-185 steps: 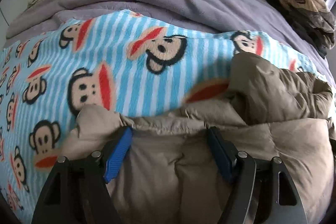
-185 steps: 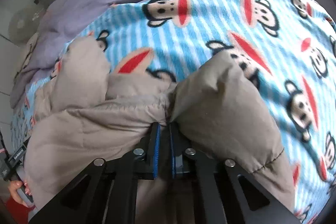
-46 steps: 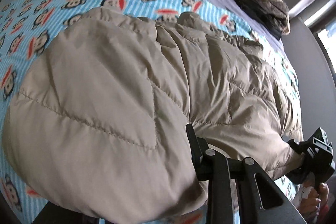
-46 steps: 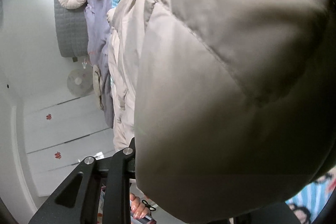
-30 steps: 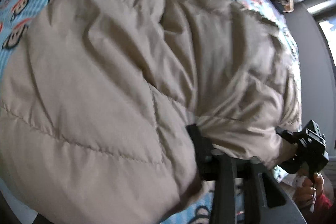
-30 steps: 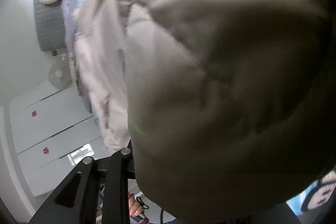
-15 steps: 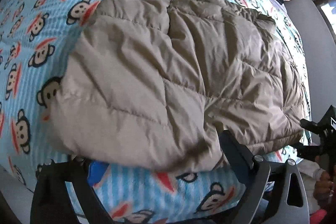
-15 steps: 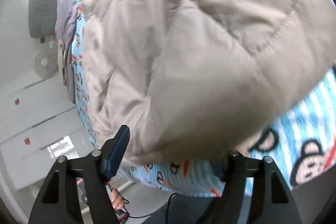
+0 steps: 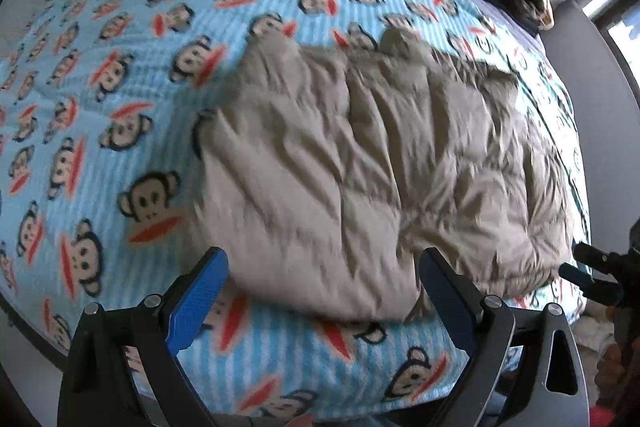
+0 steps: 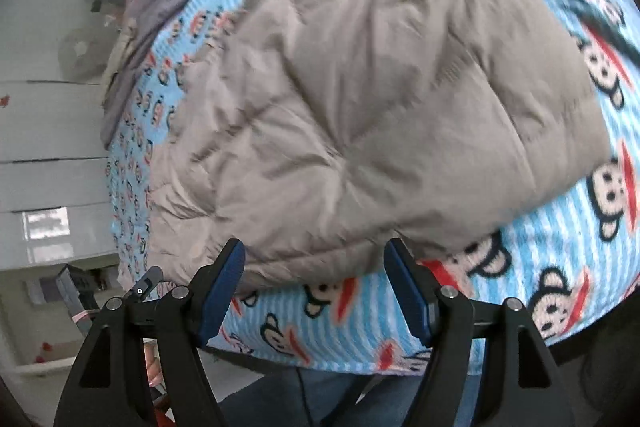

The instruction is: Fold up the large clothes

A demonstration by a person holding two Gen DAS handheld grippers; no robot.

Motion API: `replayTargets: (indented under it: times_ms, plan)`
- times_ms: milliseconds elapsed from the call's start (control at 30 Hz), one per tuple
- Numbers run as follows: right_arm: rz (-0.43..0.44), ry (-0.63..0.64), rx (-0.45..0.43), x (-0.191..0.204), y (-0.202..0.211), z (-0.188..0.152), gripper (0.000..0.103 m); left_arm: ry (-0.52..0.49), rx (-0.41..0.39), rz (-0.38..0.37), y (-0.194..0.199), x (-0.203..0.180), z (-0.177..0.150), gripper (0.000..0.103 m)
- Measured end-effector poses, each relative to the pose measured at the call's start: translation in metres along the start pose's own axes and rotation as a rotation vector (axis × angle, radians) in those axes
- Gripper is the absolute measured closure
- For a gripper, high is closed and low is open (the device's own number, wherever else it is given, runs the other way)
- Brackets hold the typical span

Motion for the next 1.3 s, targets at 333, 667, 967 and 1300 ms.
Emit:
replayTargets:
  times_ms: [333, 667, 967, 1300]
  plan:
    - [-0.033, 0.16, 0.048, 0.056, -0.044, -0.006, 0.016, -0.033, -0.013, 0.047, -0.015, 0.021, 0.037, 0.0]
    - [-0.184, 0.261, 0.12, 0.086, -0.095, -0.014, 0.0, 0.012, 0.058, 0.006, -0.049, 0.081, 0.067, 0.0]
    - [-0.17, 0.182, 0.151, 0.077, -0.106, -0.009, 0.0, 0.139, 0.332, -0.517, -0.129, 0.108, 0.081, 0.0]
    - [-0.184, 0.154, 0.155, 0.074, -0.111, -0.004, 0.0, -0.043, 0.509, -0.582, -0.18, 0.045, 0.077, 0.0]
Point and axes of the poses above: each gripper's, at about its wrist camera, not at the fingertips, and y roughly against the way its jaws point, x to its left, z to its top, the point moved 4 cm from there along -y, roughly the way its jaws point, and after that the axes turned 2 degrees about -z, right-handed, at the moved point
